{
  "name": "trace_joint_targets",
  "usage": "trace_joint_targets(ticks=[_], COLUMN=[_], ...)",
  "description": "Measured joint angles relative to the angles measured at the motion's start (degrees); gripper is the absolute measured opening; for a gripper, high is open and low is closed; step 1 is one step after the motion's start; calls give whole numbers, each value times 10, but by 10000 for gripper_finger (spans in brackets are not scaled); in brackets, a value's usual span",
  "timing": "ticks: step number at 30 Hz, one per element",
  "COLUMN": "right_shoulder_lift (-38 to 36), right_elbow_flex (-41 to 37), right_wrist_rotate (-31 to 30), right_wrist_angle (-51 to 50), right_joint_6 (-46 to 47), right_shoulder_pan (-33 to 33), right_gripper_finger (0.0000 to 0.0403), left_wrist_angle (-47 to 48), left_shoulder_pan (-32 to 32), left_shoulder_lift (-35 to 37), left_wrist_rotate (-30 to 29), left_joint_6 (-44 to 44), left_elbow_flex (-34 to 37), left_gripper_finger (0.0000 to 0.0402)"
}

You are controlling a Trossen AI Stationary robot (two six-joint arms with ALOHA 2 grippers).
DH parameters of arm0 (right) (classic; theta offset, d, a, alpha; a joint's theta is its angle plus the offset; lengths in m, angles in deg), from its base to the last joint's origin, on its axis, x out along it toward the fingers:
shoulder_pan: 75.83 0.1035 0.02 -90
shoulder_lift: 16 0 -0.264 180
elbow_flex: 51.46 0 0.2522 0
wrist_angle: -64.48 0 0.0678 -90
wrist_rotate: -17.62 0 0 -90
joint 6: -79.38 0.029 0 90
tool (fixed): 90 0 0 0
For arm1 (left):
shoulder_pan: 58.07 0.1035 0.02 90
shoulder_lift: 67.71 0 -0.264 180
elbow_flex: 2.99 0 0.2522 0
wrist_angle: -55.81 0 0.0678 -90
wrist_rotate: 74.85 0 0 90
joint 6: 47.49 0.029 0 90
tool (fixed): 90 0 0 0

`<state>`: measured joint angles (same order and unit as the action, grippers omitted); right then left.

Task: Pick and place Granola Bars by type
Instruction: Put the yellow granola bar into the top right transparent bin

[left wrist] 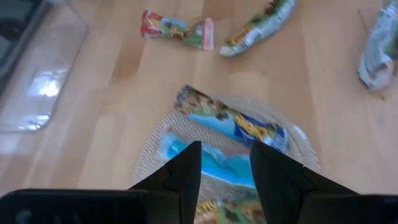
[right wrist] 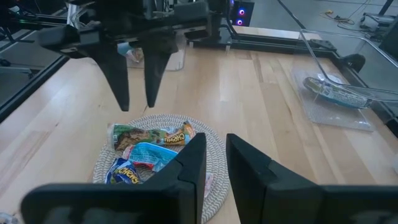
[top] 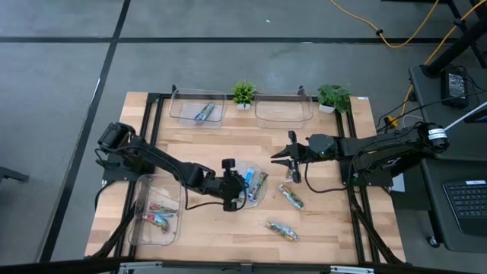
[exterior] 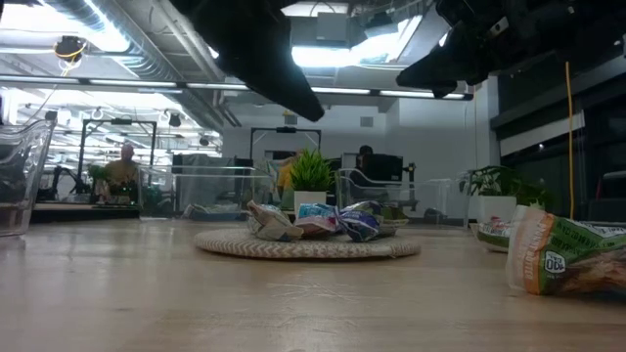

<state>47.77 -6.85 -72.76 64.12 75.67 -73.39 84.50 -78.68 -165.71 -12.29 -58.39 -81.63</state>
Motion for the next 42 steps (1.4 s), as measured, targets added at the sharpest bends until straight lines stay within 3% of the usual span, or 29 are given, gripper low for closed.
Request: trace_joint_targets(ticks=[7, 24, 34, 42], right_shoulder_lift=[0, 0, 0, 0], right_elbow_flex=[0, 0, 0, 0], right_wrist_rotate=[0, 0, 0, 0], right_wrist_angle=[0, 0, 0, 0], right_joint_6=[0, -11, -11, -13], right_shoulder_pan=[0, 0, 0, 0], right_gripper_finger=[67, 67, 67, 67], left_wrist_angle=[67, -21, -70, -106], left_shoulder_pan=[-36, -75, -75, -82], left_shoulder_lift=[0, 1, -2, -52], left_wrist_rotate=[-3, 2, 5, -10], left_joint_6=[-49, -48, -44, 3], left_elbow_flex=[2, 96, 112, 112], left_gripper_finger=[129, 132, 188, 210])
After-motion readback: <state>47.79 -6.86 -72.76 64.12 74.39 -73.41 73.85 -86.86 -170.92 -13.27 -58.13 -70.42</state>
